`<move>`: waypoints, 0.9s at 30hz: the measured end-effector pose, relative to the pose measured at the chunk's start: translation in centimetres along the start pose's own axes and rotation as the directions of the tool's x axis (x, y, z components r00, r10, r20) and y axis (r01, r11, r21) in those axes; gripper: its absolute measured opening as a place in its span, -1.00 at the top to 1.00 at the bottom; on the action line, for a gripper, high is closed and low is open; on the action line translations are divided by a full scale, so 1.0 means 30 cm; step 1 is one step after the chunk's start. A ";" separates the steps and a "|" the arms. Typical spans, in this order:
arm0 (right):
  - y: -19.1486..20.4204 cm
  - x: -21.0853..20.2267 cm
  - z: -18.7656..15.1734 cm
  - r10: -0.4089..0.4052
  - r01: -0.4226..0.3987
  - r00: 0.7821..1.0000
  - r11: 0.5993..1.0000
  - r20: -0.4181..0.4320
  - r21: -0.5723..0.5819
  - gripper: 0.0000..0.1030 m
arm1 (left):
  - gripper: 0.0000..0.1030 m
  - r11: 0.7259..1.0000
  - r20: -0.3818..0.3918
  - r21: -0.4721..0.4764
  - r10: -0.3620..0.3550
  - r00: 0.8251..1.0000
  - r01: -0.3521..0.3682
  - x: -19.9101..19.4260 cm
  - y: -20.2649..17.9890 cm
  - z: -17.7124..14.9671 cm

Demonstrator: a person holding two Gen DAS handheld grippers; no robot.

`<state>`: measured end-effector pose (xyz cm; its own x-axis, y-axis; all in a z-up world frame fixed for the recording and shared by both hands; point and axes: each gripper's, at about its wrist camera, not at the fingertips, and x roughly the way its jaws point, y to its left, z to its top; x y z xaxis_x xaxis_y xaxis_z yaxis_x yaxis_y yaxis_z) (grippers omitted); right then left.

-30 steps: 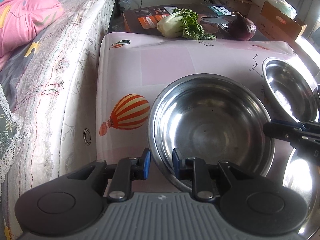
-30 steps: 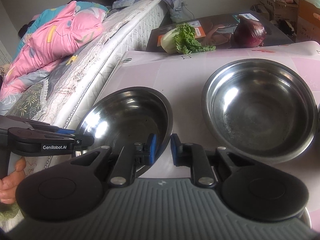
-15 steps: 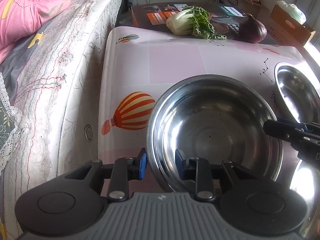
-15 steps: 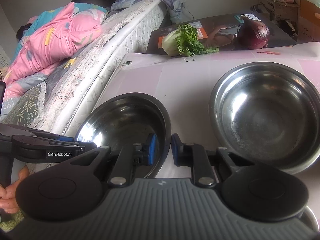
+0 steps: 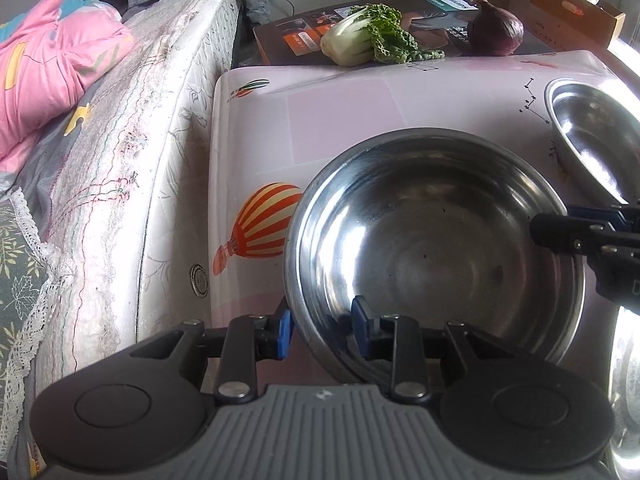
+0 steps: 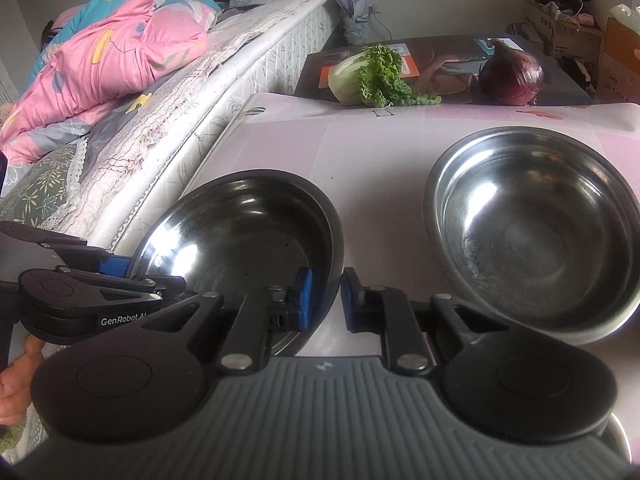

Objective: Organize plates and bowls
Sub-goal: 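Lift the steel bowl with the left tool and carry it across the table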

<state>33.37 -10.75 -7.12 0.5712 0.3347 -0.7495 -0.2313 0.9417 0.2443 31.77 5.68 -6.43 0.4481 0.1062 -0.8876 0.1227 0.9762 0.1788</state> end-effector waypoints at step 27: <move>-0.015 -0.020 0.002 -0.030 0.032 0.999 0.998 0.040 -0.051 0.71 | 0.41 0.993 0.078 0.084 0.075 0.994 -0.081 -0.030 -0.049 -0.001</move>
<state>33.17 -11.37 -6.74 0.6089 0.3078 -0.7311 -0.2531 0.9489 0.1887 31.14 4.15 -5.91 0.5237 0.1637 -0.8361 0.1603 0.9449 0.2854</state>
